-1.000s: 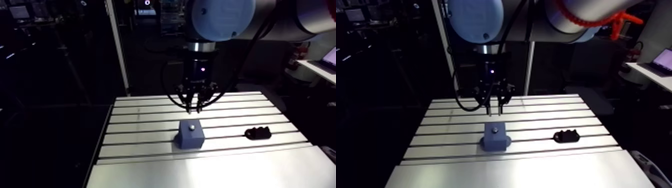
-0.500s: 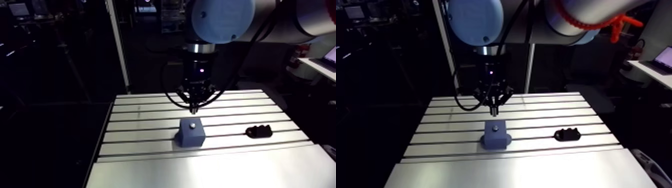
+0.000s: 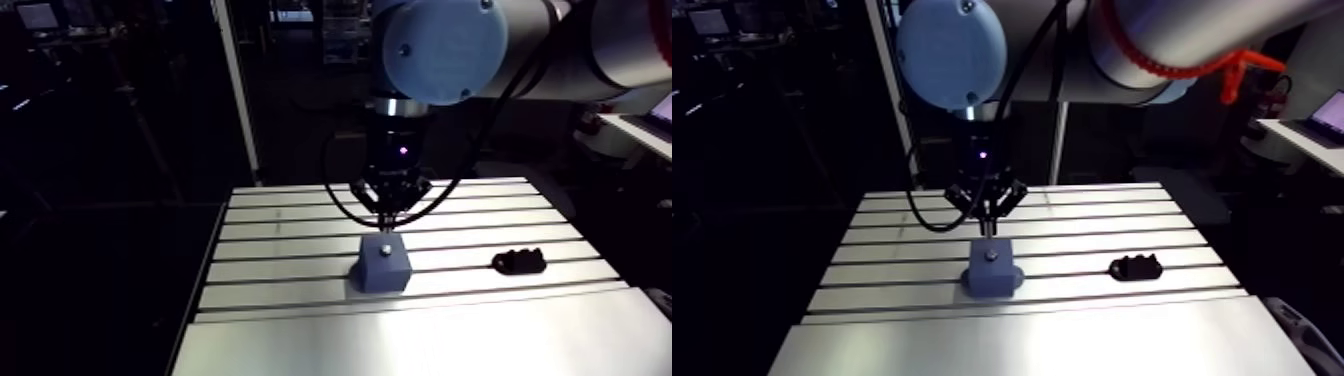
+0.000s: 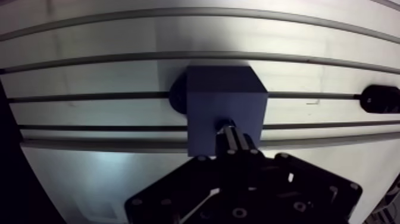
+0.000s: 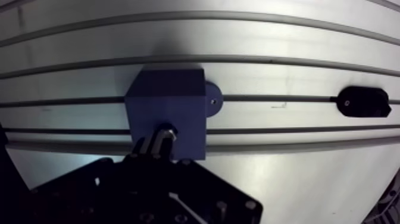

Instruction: Pick up the M10 bolt and insert it into the hex recess until seated.

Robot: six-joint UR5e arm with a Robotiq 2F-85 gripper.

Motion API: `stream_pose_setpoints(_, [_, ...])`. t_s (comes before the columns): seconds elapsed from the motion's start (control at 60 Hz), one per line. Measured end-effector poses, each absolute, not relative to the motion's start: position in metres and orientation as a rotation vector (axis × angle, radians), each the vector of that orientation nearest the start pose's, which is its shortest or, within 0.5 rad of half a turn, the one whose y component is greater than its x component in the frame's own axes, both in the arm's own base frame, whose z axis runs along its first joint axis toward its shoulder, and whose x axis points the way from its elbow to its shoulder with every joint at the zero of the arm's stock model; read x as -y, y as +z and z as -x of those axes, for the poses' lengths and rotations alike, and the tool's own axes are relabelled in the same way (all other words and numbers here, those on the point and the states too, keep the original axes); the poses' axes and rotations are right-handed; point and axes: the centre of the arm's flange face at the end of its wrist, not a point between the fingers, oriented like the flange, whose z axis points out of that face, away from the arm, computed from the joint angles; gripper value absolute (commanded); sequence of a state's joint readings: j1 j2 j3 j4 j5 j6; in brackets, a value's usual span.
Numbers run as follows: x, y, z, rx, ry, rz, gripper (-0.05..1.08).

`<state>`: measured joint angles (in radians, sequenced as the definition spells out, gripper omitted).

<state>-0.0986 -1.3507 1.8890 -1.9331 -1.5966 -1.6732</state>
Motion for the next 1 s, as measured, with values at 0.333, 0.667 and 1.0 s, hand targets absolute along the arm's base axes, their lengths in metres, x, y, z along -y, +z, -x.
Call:
stream_pose_setpoints(0.333, [0.081, 0.256, 0.515, -2.961, 0.011, 0.034, 1.08])
stream_pose_setpoints(0.667, [0.081, 0.251, 0.512, -2.952, 0.012, 0.041, 1.08])
stream_pose_setpoints(1.0, [0.081, 0.248, 0.513, -2.966, 0.016, 0.046, 1.08])
